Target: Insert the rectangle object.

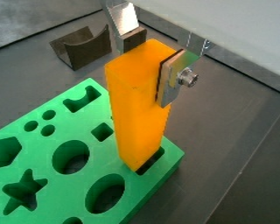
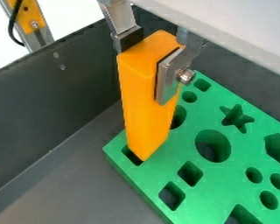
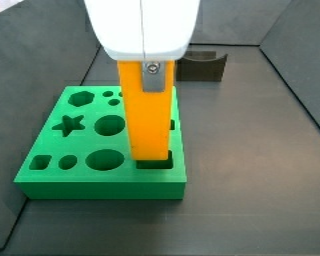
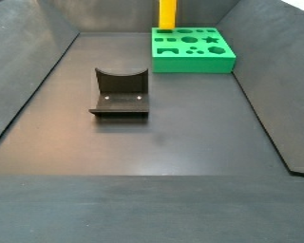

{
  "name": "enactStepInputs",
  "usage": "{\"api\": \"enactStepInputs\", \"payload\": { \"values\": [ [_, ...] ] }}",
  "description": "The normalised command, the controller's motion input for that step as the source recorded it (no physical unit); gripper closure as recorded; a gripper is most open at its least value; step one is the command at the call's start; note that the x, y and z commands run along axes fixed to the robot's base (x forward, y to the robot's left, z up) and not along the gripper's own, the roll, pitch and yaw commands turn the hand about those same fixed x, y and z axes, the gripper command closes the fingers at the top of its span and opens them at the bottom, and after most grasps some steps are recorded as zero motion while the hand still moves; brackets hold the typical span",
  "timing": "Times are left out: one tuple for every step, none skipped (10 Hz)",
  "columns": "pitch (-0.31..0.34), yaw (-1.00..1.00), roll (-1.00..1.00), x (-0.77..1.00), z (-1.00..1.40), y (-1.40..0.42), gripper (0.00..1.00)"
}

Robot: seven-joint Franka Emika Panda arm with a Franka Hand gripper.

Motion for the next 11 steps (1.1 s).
{"api": "enactStepInputs", "payload": {
  "values": [
    [0.000,0.07,-0.04,0.06,-0.19,0.00,1.00],
    [0.000,0.01,-0.06,0.05,-0.17,0.00,1.00],
    [0.009,0.00,-0.09,0.00,-0.13,0.00,1.00],
    [0.011,-0.20,-0.09,0.12,-0.13,-0.03,1.00],
    [0.017,-0.23,-0.08,0.12,-0.12,-0.07,1.00],
    [0.031,-0.23,-0.11,0.17,-0.14,-0.11,1.00],
    [0.046,-0.18,-0.07,0.27,-0.19,-0.09,1.00],
    [0.050,-0.12,-0.03,0.29,-0.21,-0.05,1.00],
    [0.033,0.00,0.00,0.21,-0.21,0.00,1.00],
    [0.000,0.15,0.01,0.13,-0.21,0.00,1.00],
    [0.000,0.22,0.03,0.03,-0.21,0.00,1.00]
  ]
}}
